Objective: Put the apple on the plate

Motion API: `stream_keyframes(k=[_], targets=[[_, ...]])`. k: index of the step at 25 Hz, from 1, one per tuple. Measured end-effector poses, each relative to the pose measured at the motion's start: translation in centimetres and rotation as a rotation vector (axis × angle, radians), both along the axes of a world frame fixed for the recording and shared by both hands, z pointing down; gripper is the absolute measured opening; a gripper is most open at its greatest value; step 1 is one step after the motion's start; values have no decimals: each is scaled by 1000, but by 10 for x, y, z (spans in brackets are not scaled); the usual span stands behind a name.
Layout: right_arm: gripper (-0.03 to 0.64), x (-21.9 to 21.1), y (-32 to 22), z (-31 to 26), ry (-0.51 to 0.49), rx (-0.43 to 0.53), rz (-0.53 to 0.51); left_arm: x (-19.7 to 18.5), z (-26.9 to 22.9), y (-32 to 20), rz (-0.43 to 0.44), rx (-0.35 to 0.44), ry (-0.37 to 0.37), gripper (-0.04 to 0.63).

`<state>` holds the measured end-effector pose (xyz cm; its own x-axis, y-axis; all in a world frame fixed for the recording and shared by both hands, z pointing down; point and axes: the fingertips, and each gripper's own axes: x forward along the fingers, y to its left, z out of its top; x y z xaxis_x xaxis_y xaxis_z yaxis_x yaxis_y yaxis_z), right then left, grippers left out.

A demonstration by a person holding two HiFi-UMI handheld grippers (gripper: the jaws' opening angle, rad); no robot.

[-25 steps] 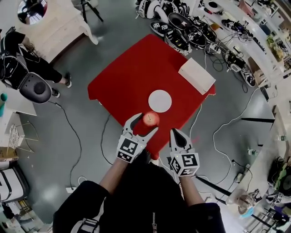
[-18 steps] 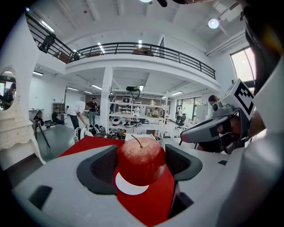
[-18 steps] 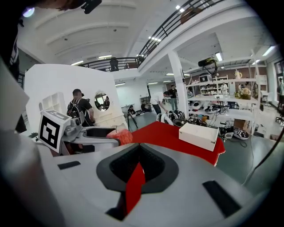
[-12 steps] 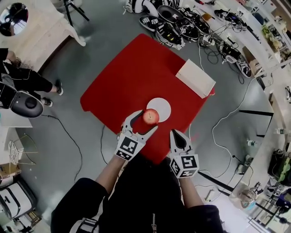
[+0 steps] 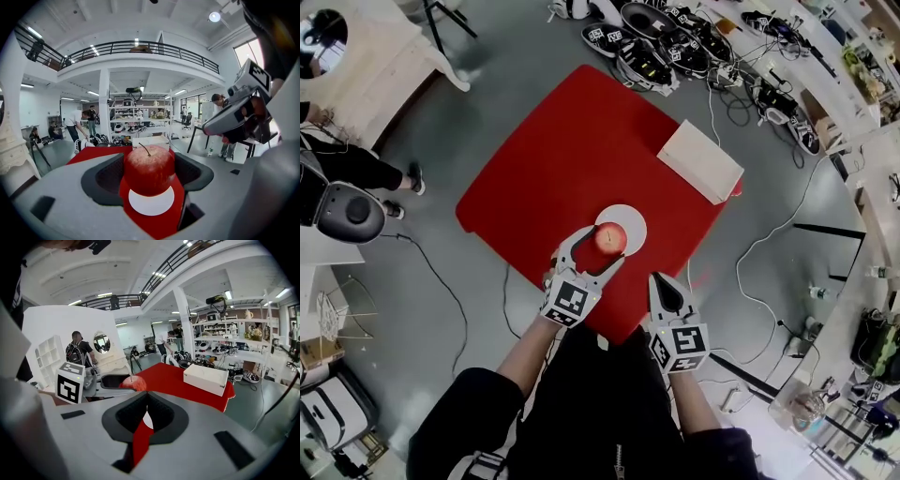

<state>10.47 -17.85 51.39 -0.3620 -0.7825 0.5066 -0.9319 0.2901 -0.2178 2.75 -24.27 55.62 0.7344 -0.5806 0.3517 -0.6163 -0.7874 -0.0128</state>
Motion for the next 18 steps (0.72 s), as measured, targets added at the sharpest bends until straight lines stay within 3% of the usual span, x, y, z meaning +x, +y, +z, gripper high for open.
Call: stream_keyframes(k=[18], targets=[[11,26,31,47,5,-138,56,48,140,-32,27,-15,-93,333]])
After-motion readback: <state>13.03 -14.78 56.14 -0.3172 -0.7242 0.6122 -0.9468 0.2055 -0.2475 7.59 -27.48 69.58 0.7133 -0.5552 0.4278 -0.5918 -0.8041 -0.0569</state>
